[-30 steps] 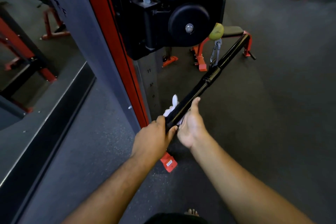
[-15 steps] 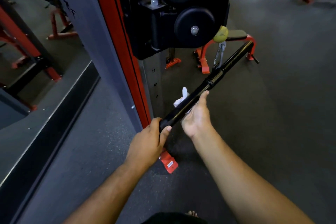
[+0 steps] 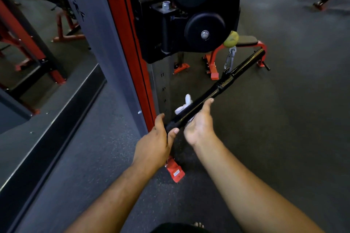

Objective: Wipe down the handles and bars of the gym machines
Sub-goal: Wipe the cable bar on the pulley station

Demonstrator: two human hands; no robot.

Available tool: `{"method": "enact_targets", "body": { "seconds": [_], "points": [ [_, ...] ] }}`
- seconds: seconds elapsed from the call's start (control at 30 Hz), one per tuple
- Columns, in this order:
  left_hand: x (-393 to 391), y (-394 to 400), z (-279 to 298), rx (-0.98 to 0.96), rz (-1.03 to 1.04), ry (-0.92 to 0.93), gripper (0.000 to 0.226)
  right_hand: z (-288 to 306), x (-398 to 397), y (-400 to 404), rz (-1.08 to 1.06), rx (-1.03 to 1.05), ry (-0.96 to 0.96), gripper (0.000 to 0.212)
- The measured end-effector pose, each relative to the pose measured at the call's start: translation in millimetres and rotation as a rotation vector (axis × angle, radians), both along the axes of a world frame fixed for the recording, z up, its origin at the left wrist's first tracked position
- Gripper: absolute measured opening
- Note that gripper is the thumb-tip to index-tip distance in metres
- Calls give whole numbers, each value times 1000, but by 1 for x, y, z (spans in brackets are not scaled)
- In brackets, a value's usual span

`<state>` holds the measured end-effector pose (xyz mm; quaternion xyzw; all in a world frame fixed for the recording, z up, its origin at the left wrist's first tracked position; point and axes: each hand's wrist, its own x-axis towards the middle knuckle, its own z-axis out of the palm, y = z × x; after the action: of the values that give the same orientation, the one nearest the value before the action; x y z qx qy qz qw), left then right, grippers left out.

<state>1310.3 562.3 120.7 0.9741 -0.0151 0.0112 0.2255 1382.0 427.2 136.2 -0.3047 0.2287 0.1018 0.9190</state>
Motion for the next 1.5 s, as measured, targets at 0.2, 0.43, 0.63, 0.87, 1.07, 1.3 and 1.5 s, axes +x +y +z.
{"method": "enact_targets", "body": {
  "seconds": [0.2,0.43,0.63,0.87,1.07,1.3,1.5],
  "points": [
    [0,-1,-4,-17,35,-80,84,-29,-55,48,164,-3,76,80],
    [8,-1,-11,122,3,-64,78,-18,-55,22,206,73,-26,56],
    [6,1,-4,95,-17,-49,80,-30,-67,3,102,38,-26,18],
    [14,6,-4,-87,11,32,64,-31,-24,-39,-301,-804,-434,26],
    [16,3,-2,-122,-94,25,50,-49,-20,-32,245,-1660,-1199,42],
    [7,9,-8,-92,-134,112,47,-40,27,-85,208,-2252,-1252,40],
    [6,10,-7,-106,-129,105,45,-41,0,-64,273,-2002,-1265,45]
  ]
}}
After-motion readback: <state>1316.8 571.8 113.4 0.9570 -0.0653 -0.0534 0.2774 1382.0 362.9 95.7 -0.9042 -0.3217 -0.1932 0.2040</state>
